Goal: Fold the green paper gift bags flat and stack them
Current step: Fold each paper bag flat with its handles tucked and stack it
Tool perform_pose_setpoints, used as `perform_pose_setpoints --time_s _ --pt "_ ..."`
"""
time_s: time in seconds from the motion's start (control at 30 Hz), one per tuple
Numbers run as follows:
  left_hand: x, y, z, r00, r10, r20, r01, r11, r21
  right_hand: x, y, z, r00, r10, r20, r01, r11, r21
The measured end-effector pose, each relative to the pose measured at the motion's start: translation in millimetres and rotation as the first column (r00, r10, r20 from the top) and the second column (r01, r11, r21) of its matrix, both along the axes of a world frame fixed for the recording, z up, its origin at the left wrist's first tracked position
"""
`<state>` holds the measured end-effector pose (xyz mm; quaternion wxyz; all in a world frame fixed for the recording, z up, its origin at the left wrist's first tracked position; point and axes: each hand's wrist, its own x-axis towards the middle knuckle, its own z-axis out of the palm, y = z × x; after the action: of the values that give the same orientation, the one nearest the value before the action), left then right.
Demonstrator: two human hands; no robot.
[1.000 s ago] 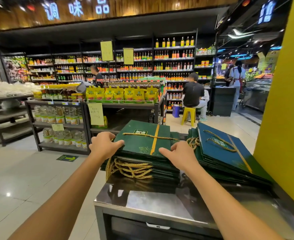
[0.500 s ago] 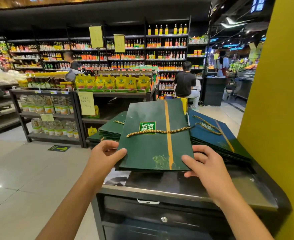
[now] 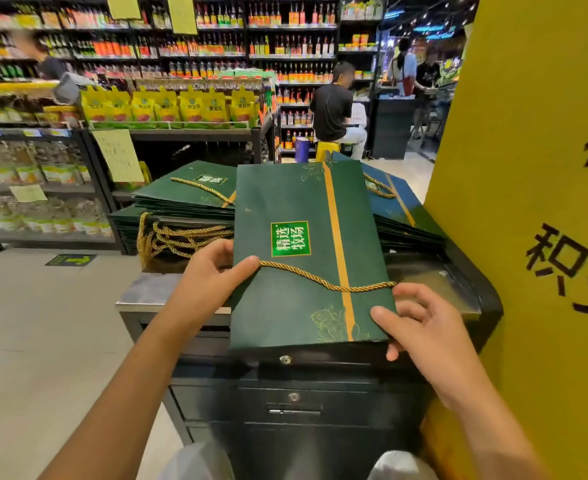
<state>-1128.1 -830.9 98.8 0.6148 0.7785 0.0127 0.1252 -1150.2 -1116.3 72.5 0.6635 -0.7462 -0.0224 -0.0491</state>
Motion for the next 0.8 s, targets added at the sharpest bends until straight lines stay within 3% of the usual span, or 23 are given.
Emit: perform_pose_setpoints --time_s 0.2,0.53,0.7,0.8 --pt "2 2 -15 0.998 0.013 0.069 -0.02 0.994 0.107 12 -4 -5 0.994 -0.071 0.081 0.083 0.985 -0.149" --pt "4 5 -18 0.995 0.008 0.096 -0.021 0.992 0.128 23 4 -3 0.957 -0.212 0.2 0.266 0.915 -0.302" --pt "3 5 -19 0.992 -0.01 0.127 -0.008 0.99 0.14 17 9 -5 0.814 -0.264 0.517 0.544 0.659 -0.519" --pt "2 6 -20 0.991 -0.038 0.127 0.023 0.993 0.118 18 11 -11 0.755 -0.224 0.617 0.601 0.613 -0.513"
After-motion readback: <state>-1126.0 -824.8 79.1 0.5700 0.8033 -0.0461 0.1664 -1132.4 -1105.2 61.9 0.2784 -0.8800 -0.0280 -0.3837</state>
